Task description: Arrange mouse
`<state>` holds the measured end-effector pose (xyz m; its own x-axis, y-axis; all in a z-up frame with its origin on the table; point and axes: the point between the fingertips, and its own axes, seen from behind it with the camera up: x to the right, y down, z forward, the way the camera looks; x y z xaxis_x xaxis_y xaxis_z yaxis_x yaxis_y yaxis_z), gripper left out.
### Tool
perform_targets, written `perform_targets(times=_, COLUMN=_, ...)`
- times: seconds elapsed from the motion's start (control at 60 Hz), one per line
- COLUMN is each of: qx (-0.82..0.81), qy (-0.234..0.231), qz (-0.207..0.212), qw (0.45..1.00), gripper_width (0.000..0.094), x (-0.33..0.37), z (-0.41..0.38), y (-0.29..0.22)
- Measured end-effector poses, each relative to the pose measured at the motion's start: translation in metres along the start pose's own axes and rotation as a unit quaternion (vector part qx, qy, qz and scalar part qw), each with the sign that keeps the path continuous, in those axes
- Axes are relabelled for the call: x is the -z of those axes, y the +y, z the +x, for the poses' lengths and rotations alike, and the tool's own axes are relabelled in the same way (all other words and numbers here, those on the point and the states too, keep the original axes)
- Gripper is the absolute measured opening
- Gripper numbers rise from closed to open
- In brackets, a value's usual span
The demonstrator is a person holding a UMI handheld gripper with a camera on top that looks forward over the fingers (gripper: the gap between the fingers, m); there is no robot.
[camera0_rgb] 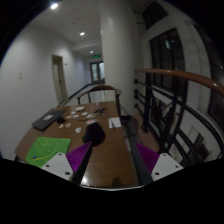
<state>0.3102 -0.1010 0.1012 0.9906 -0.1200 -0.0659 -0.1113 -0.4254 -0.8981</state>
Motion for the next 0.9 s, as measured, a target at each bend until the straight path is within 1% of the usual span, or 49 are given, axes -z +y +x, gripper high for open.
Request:
perform_targets(times=0.05, qx=0.026, qy=-0.015, qz=-0.008, qw=1.000, gripper_width=0.0844, x=-0.002, z=-0.006, y=0.005)
perform_targets(times=0.067, qx=0.035, qy=-0.018, qz=-0.009, qw=0.999, gripper_width=0.0842, x=-0.026, z=-0.014, y=0.005)
perform_targets(times=0.167, qx=0.056, qy=-0.047, qz=-0.027, qw=0.997, gripper_width=0.0838, x=-0.034, z=-0.019, y=0.020)
perform_targets(times=0.183, qx=0.060, qy=-0.047, qz=-0.031, qw=0.997, gripper_width=0.0839, x=-0.054, z=-0.026, y=0.024)
perform_targets(times=0.267, qx=0.053, qy=-0.058, qz=-0.050, qw=0.996, gripper_width=0.0832, x=-0.063, z=-0.028, y=0.033)
perform_targets(times=0.283, qx=0.048, qy=-0.063, qz=-0.053, qw=0.995, gripper_width=0.0831, x=-0.056, z=-0.019, y=0.034)
perform_targets(times=0.3, qx=0.053, qy=-0.058, qz=-0.053, qw=0.996, gripper_width=0.0829, x=-0.076, z=-0.020, y=0.040)
perform_targets(times=0.367, qx=0.052, qy=-0.049, qz=-0.060, qw=0.996, gripper_width=0.0821, x=-0.080, z=-0.013, y=0.042)
perform_targets(times=0.383, qx=0.052, qy=-0.049, qz=-0.063, qw=0.995, gripper_width=0.0806, x=-0.081, z=0.000, y=0.043)
perform_targets(times=0.417, qx=0.053, qy=-0.038, qz=-0.068, qw=0.996, gripper_width=0.0810, x=-0.069, z=0.012, y=0.043)
perform_targets(times=0.45, qx=0.055, qy=-0.029, qz=-0.071, qw=0.996, gripper_width=0.0769, x=-0.068, z=0.023, y=0.044)
perform_targets(times=0.467, qx=0.058, qy=-0.024, qz=-0.071, qw=0.996, gripper_width=0.0751, x=-0.080, z=0.014, y=0.045)
perform_targets(times=0.5, qx=0.065, qy=-0.016, qz=-0.072, qw=0.995, gripper_width=0.0652, x=-0.075, z=0.023, y=0.047)
perform_targets(times=0.517, qx=0.070, qy=-0.010, qz=-0.073, qw=0.995, gripper_width=0.0577, x=-0.072, z=0.029, y=0.049)
perform_targets(times=0.55, qx=0.078, qy=0.000, qz=-0.081, qw=0.994, gripper_width=0.0482, x=-0.059, z=0.044, y=0.057)
perform_targets(times=0.567, qx=0.084, qy=0.010, qz=-0.082, qw=0.993, gripper_width=0.0454, x=-0.061, z=0.050, y=0.057)
perform_targets(times=0.583, qx=0.084, qy=0.014, qz=-0.075, qw=0.994, gripper_width=0.0448, x=-0.058, z=0.055, y=0.055)
perform_targets(times=0.633, qx=0.086, qy=0.021, qz=-0.065, qw=0.994, gripper_width=0.0366, x=-0.055, z=0.059, y=0.053)
perform_targets(times=0.683, qx=0.085, qy=0.029, qz=-0.057, qw=0.994, gripper_width=0.0290, x=-0.031, z=0.079, y=0.057)
perform_targets(times=0.7, qx=0.085, qy=0.032, qz=-0.054, qw=0.994, gripper_width=0.0285, x=-0.027, z=0.084, y=0.057)
perform_targets(times=0.717, qx=0.085, qy=0.033, qz=-0.050, qw=0.995, gripper_width=0.0245, x=-0.023, z=0.089, y=0.057)
perform_targets(times=0.75, qx=0.083, qy=0.036, qz=-0.042, qw=0.995, gripper_width=0.0228, x=-0.016, z=0.097, y=0.054)
perform_targets(times=0.767, qx=0.081, qy=0.038, qz=-0.038, qw=0.995, gripper_width=0.0196, x=-0.019, z=0.087, y=0.052)
perform_targets(times=0.85, qx=0.069, qy=0.044, qz=-0.032, qw=0.996, gripper_width=0.0181, x=0.004, z=0.097, y=0.052)
perform_targets(times=0.9, qx=0.066, qy=0.040, qz=-0.014, qw=0.997, gripper_width=0.0181, x=0.034, z=0.098, y=0.039)
